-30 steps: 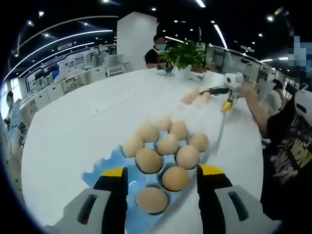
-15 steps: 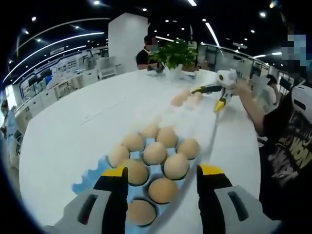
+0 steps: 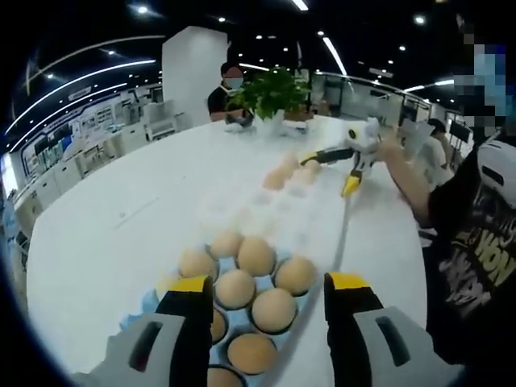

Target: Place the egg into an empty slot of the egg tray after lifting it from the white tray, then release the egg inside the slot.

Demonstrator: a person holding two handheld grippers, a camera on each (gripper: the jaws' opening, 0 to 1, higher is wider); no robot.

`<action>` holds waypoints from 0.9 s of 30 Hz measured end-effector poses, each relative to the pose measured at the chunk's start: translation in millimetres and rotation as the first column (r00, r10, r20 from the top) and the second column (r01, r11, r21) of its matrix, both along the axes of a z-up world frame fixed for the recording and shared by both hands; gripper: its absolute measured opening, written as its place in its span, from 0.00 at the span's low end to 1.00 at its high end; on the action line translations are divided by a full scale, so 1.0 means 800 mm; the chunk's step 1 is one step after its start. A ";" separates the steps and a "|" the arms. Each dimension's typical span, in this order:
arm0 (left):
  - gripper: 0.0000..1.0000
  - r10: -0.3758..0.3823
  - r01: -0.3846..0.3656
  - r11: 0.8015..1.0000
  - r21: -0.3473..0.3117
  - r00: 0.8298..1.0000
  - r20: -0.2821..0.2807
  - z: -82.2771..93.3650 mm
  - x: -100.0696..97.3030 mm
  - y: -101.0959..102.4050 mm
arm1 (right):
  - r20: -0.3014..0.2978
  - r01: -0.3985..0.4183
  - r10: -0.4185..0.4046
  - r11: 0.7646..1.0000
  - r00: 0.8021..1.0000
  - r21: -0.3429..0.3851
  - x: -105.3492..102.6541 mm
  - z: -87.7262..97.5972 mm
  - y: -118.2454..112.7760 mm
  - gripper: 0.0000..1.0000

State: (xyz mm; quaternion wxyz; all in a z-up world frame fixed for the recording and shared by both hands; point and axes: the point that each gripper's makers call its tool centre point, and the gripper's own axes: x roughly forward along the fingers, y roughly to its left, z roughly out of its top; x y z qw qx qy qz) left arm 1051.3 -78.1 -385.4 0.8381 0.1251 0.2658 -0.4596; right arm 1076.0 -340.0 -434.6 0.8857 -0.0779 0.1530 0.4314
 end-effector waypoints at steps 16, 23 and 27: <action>0.56 -0.070 0.070 0.998 -0.003 0.998 0.000 -0.002 0.020 -0.055 | 0.009 0.001 -0.001 1.000 1.000 0.011 0.000 0.001 0.004 0.97; 0.56 -0.096 0.096 0.995 0.002 0.995 -0.005 -0.009 0.026 -0.078 | 0.011 0.002 -0.003 1.000 1.000 0.014 0.001 0.001 0.006 0.98; 0.56 -0.111 0.111 0.994 -0.009 0.994 -0.009 -0.012 0.029 -0.092 | 0.014 0.001 -0.002 1.000 1.000 0.019 0.001 0.001 0.006 0.98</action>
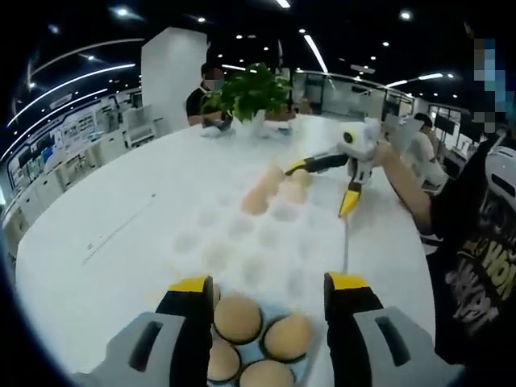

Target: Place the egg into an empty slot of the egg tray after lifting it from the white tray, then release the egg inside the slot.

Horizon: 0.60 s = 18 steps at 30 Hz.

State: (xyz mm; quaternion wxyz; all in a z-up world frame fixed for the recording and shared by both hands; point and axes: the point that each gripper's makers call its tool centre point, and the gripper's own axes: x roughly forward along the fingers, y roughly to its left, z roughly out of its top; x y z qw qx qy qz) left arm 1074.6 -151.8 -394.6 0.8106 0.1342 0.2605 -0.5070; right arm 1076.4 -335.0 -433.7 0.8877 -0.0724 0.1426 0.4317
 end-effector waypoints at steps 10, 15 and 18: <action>0.56 -0.027 0.027 1.000 0.000 1.000 0.005 -0.007 0.006 -0.033 | 0.005 0.000 0.000 1.000 1.000 0.007 -0.001 0.001 0.001 0.98; 0.56 -0.051 0.051 0.999 -0.002 0.999 0.005 -0.011 0.005 -0.051 | 0.006 0.000 0.000 1.000 1.000 0.009 -0.002 0.002 0.001 0.98; 0.56 -0.054 0.054 0.999 -0.001 0.999 0.008 -0.011 0.007 -0.058 | 0.008 0.000 0.000 1.000 1.000 0.012 -0.003 0.002 0.000 0.98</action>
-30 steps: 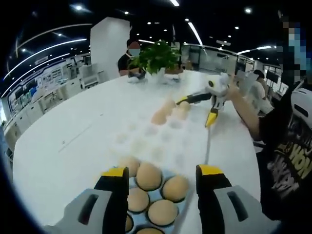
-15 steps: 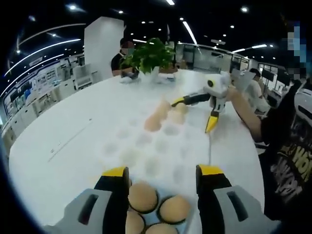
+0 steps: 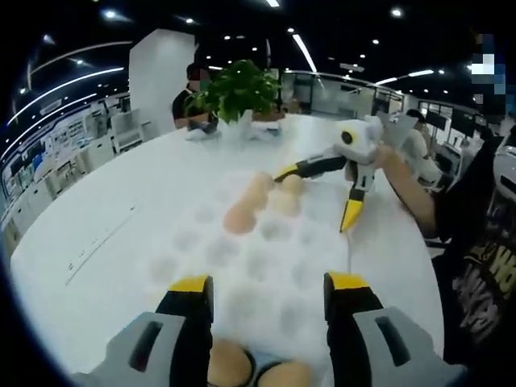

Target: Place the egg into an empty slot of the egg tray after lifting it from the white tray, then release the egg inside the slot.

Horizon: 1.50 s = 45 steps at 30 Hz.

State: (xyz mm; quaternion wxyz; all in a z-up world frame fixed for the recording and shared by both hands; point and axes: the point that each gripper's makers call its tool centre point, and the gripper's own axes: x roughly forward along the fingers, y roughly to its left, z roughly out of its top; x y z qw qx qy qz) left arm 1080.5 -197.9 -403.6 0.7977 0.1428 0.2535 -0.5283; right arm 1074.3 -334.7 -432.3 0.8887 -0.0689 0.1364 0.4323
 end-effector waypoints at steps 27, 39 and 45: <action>0.55 0.027 -0.028 0.999 0.020 0.999 0.040 -0.016 0.036 -0.061 | 0.007 0.000 0.000 1.000 1.000 0.011 -0.002 0.000 0.003 0.99; 0.52 0.070 -0.070 0.998 -0.010 0.997 0.030 -0.022 0.057 -0.092 | 0.011 -0.001 0.001 1.000 1.000 0.015 -0.002 0.000 0.004 0.99; 0.44 0.076 -0.075 0.997 -0.008 0.997 0.033 -0.029 0.068 -0.102 | 0.013 -0.002 0.002 1.000 1.000 0.018 -0.001 0.000 0.004 0.99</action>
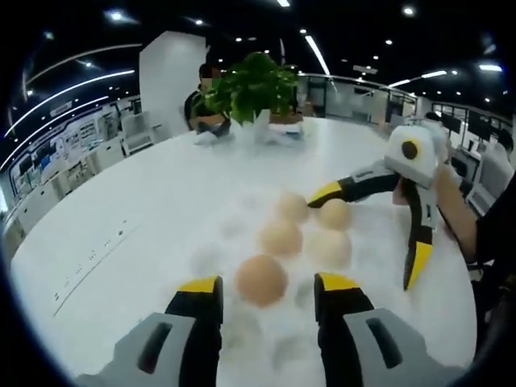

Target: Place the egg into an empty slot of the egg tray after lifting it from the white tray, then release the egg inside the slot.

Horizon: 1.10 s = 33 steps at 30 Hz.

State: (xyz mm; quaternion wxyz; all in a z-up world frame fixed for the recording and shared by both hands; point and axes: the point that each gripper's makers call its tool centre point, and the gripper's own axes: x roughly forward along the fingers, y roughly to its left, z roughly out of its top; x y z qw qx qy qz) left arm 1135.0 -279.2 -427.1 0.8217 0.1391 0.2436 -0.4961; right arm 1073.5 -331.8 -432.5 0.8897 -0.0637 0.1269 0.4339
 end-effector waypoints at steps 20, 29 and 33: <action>0.25 0.008 -0.008 1.000 -0.020 0.999 0.040 -0.002 0.006 -0.007 | 0.005 -0.001 0.001 1.000 1.000 0.006 0.002 0.000 -0.003 0.99; 0.26 0.031 -0.030 0.999 -0.038 0.999 0.023 -0.004 0.013 -0.005 | 0.006 -0.001 0.001 1.000 1.000 0.008 0.004 0.000 -0.005 0.99; 0.26 0.041 -0.041 0.998 -0.046 0.999 0.002 -0.006 0.013 -0.007 | 0.007 -0.001 0.001 1.000 1.000 0.009 0.004 0.000 -0.005 0.99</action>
